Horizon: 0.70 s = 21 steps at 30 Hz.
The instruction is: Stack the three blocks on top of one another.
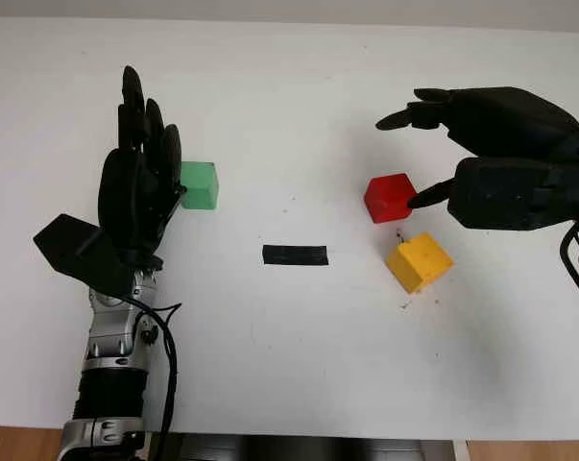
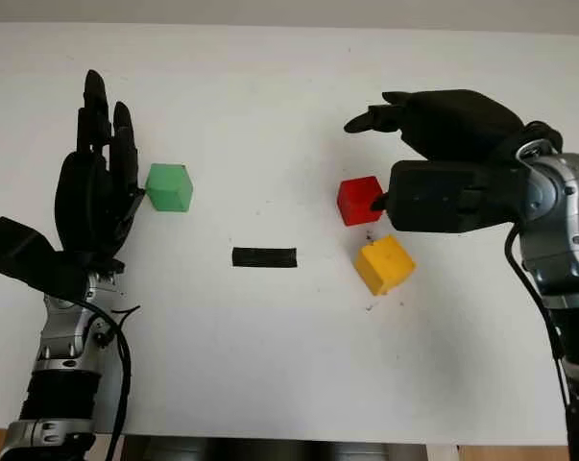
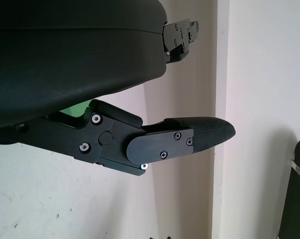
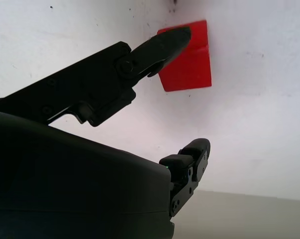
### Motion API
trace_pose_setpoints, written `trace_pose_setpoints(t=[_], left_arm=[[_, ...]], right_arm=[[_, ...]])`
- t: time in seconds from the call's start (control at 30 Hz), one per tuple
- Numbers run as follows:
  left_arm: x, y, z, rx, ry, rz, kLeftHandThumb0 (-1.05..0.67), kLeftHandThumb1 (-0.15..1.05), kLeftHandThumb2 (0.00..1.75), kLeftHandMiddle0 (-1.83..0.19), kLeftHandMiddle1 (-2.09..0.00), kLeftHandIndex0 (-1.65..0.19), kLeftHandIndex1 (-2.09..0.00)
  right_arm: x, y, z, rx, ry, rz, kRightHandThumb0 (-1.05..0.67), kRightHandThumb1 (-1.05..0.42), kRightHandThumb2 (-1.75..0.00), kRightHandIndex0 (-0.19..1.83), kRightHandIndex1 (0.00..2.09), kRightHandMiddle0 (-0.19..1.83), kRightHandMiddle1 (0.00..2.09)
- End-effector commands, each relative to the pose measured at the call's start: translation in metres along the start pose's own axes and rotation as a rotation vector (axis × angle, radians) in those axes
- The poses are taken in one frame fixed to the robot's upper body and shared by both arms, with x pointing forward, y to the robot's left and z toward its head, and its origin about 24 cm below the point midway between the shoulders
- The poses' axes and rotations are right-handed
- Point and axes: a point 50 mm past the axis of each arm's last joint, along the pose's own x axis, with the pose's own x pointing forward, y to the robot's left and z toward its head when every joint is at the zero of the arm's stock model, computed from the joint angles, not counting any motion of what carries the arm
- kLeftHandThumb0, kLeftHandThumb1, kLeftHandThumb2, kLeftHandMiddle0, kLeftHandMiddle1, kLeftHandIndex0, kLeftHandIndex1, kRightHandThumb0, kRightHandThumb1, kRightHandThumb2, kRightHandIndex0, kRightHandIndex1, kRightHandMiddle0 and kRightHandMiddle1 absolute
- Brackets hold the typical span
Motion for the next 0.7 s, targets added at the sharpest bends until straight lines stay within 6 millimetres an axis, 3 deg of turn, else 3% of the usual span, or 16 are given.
trace_pose_setpoints(t=[0.0,0.67], left_arm=[[0.002,-0.001,0.002,-0.011,-0.014,-0.002,-0.68,1.05,0.55,0.19,0.0,0.19,0.0],[0.001,0.001,0.002,0.005,-0.011,-0.007,-0.69,1.05,0.54,0.19,0.0,0.19,0.0]], right_arm=[[-0.001,-0.001,0.002,-0.034,-0.003,0.012,-0.57,-0.77,-0.05,0.14,0.07,0.41,0.23],[0.011,0.03,0.001,-0.13,0.014,0.061,-0.57,-0.8,-0.06,0.15,0.06,0.47,0.1]])
